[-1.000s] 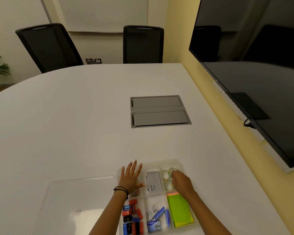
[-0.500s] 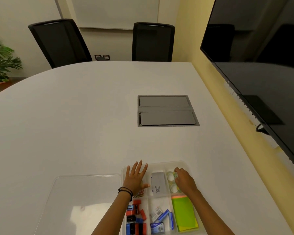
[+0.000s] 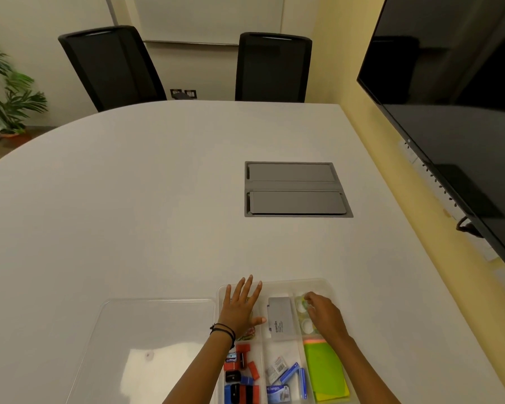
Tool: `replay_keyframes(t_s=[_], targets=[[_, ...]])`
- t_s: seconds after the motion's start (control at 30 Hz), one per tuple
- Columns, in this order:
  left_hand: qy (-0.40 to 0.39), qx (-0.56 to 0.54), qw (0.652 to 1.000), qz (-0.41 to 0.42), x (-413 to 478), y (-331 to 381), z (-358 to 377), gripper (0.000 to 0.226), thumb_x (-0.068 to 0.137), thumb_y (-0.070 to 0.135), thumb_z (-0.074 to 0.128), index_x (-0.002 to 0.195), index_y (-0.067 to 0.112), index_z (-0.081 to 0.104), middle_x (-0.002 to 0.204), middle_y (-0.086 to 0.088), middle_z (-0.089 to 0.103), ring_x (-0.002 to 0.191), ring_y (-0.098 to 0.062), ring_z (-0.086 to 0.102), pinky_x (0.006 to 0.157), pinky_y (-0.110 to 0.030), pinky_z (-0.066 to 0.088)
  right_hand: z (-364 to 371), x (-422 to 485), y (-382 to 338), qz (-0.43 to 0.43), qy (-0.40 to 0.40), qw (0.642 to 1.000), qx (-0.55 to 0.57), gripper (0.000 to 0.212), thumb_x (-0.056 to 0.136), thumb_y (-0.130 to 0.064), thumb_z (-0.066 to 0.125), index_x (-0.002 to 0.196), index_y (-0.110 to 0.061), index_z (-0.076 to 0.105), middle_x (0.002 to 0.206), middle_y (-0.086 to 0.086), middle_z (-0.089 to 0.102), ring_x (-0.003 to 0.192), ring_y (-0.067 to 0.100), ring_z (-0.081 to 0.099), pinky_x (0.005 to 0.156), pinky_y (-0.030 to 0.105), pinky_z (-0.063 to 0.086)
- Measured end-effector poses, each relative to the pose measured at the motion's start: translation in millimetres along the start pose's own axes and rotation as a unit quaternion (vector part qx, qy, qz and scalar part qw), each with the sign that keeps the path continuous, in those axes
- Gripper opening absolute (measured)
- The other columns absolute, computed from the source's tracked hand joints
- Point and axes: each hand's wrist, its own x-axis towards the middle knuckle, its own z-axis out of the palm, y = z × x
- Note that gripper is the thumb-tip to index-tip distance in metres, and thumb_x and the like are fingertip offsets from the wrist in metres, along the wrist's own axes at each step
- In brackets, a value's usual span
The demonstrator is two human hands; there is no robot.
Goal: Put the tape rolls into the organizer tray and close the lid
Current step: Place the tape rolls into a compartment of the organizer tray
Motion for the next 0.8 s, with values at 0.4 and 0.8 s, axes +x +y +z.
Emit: replay_keyframes(t_s=[0.4, 0.8], targets=[[-0.038, -0.033, 0.998, -0.024, -0.3, 7.3, -12.1, 0.121, 0.064, 0.08, 0.049, 0.146, 0.019, -0.015, 0.138, -0.009, 0.05, 0.122, -0.025, 0.051, 0.093, -0.049, 0.042, -5.3, -0.9, 1.2, 0.016, 0.016, 0.998, 0.062, 0.035, 0.084, 0.002, 0.055, 0.117, -0.006, 0.051, 0.123, 0.016, 0.051, 0.113, 0.029, 0.05, 0.093, 0.033, 0.042], [-0.072, -0.06, 0.993, -0.065, 2.0, 4.1, -6.2, 0.135, 0.049, 0.084, 0.059, 0.149, 0.019, -0.005, 0.127, -0.005, 0.06, 0.112, -0.023, 0.06, 0.086, -0.046, 0.047, 6.3, 17.1, -13.7, 0.059, -0.089, 0.994, 0.035, 0.05, 0.081, -0.006, 0.059, 0.127, -0.014, 0.041, 0.126, 0.02, 0.044, 0.111, 0.03, 0.049, 0.093, 0.034, 0.044]])
